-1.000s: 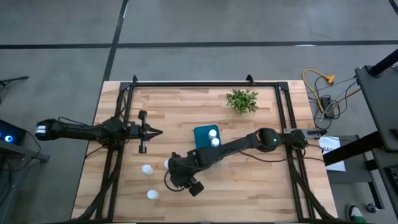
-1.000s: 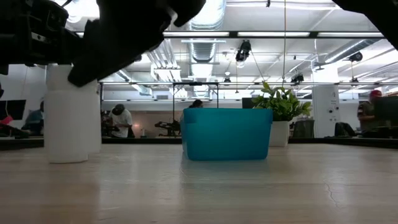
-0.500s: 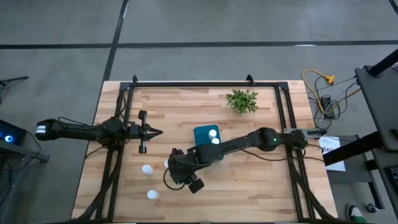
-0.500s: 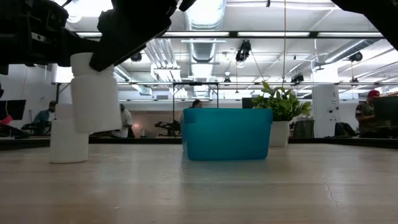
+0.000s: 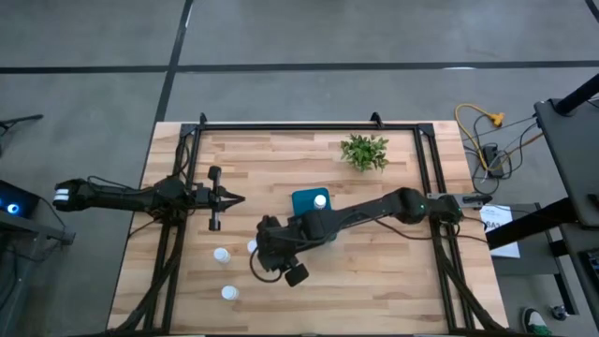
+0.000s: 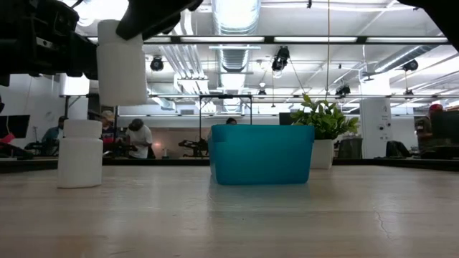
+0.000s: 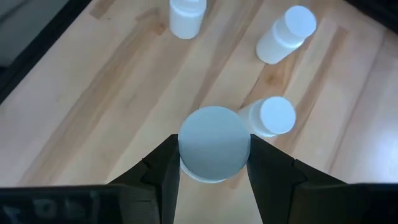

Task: Pick and place pill bottles into a basket
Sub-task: Put the white pill bottle into the blue bin

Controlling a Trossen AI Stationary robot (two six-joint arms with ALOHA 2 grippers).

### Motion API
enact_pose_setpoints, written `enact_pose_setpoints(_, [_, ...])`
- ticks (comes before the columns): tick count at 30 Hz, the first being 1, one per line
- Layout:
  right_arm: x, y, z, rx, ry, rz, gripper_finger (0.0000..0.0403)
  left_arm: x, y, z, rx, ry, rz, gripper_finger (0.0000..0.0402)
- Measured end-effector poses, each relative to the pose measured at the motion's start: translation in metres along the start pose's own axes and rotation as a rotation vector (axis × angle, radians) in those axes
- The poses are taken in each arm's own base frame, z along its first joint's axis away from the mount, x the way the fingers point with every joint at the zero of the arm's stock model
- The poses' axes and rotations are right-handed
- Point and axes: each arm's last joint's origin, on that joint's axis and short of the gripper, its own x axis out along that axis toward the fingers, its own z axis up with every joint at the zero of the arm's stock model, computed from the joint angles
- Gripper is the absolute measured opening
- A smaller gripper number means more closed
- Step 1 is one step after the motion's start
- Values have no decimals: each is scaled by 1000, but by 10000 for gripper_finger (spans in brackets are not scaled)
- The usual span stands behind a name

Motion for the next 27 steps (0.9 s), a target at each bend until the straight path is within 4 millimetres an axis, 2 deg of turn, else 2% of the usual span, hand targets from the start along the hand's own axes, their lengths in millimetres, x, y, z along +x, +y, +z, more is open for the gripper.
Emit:
enact_pose_setpoints(9, [-6, 1, -4, 7, 14, 5, 143, 0, 0, 0, 0, 0, 0, 0])
enact_pose_setpoints(18, [-41, -1, -14, 45, -46, -27, 143, 0, 0, 0, 0, 1, 0, 0])
enact_pose_setpoints(21, [-54, 2, -25, 63, -82, -57, 143, 0, 0, 0, 0, 0, 0, 0])
enact_pose_setpoints(27, [-76, 11, -64, 139, -118, -135, 143, 0, 0, 0, 0, 2, 6, 0])
